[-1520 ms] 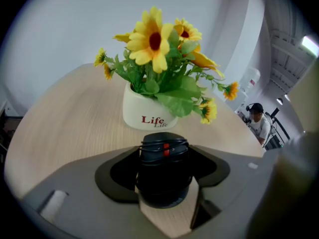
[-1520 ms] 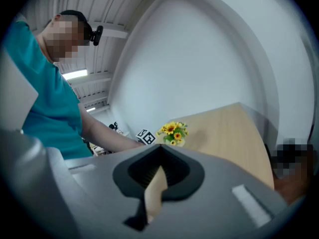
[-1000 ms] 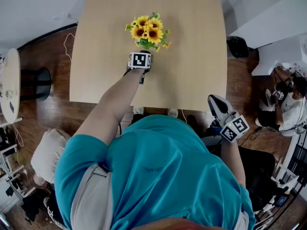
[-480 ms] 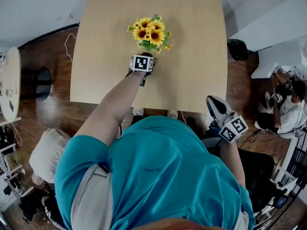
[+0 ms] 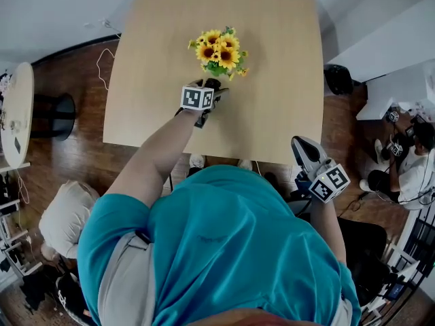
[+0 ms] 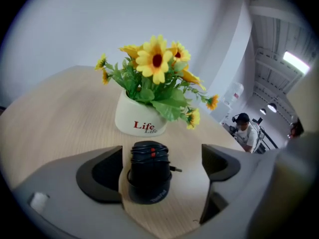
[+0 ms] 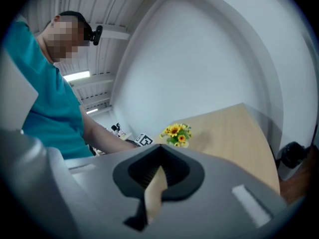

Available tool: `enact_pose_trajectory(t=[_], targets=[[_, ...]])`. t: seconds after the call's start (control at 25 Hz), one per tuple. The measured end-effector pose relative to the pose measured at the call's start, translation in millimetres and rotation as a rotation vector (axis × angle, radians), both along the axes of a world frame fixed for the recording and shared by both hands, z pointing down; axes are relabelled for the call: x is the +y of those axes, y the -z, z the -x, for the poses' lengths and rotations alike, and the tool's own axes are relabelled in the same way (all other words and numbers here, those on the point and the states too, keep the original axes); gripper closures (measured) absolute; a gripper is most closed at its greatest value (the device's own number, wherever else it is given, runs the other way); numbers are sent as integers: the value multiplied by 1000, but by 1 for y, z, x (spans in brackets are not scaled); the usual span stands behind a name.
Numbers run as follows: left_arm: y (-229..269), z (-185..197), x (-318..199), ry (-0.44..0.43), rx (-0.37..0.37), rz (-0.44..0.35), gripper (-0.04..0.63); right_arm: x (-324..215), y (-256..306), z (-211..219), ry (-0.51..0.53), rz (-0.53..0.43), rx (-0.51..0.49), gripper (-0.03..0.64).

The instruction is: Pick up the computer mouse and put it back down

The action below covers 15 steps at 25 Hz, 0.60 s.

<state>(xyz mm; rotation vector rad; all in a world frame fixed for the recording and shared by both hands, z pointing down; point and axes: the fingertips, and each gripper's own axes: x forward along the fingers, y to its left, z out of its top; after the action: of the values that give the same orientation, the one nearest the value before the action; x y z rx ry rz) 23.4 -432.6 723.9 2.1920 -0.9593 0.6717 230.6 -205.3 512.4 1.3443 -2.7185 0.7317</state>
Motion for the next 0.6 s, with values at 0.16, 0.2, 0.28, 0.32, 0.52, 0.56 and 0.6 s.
enact_pose_trajectory(t=[0.16, 0.2, 0.28, 0.32, 0.52, 0.56, 0.6], targets=[[24, 18, 22, 10, 91, -15, 108, 1, 6, 0, 10, -24, -14, 617], [32, 24, 32, 6, 111, -29, 143, 2, 8, -2, 17, -30, -19, 617], [54, 37, 55, 3, 153, -69, 259, 4, 11, -6, 34, -42, -26, 617], [68, 43, 67, 6, 178, -93, 347, 4, 13, -10, 43, -47, -30, 617], [145, 59, 132, 63, 328, -201, 572, 9, 18, -21, 116, -90, -33, 617], [159, 59, 143, 77, 362, -223, 591, 10, 19, -21, 133, -99, -34, 617], [173, 56, 152, 82, 398, -243, 591, 10, 19, -21, 144, -106, -37, 617]])
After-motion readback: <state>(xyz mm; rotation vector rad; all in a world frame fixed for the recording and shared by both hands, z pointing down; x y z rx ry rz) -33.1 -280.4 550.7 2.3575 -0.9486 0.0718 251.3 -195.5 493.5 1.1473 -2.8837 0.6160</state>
